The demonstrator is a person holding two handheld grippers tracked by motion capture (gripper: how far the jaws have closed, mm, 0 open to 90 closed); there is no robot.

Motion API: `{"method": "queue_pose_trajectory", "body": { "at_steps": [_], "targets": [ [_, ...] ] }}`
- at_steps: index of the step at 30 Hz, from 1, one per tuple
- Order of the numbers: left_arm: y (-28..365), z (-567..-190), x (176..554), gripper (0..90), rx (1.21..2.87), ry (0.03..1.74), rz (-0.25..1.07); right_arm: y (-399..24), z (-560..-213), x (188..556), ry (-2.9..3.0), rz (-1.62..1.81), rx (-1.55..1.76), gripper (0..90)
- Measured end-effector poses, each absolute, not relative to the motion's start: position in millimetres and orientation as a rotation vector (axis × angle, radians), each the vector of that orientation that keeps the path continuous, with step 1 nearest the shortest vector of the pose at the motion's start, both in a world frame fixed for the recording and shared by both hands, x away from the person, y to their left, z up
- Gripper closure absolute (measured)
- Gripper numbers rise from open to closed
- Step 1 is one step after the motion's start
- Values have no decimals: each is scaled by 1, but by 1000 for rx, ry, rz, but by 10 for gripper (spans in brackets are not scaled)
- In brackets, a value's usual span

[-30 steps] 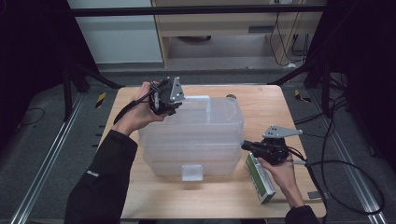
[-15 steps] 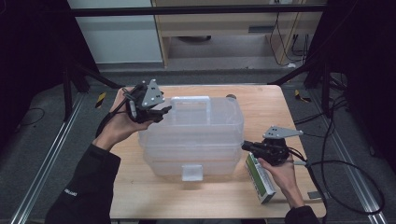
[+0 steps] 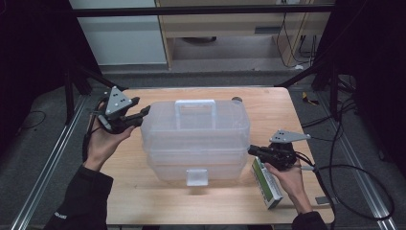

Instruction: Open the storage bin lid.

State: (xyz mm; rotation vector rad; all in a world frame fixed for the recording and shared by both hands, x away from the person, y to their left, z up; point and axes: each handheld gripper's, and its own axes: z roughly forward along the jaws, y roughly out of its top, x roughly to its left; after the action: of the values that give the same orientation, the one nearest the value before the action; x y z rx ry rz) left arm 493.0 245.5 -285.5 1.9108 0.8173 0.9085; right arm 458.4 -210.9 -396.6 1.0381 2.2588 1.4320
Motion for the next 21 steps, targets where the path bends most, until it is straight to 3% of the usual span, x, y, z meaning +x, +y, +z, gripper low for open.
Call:
{"method": "queue_pose_trajectory", "body": {
  "at_steps": [10,21],
  "targets": [
    [297,-319,476,668,1701,1047,862,-210,-397,458,2258,1428,1040,888],
    [312,-372,451,753,1726,1112,813,-210,-397,457,2259,1420,1036,889]
  ]
}}
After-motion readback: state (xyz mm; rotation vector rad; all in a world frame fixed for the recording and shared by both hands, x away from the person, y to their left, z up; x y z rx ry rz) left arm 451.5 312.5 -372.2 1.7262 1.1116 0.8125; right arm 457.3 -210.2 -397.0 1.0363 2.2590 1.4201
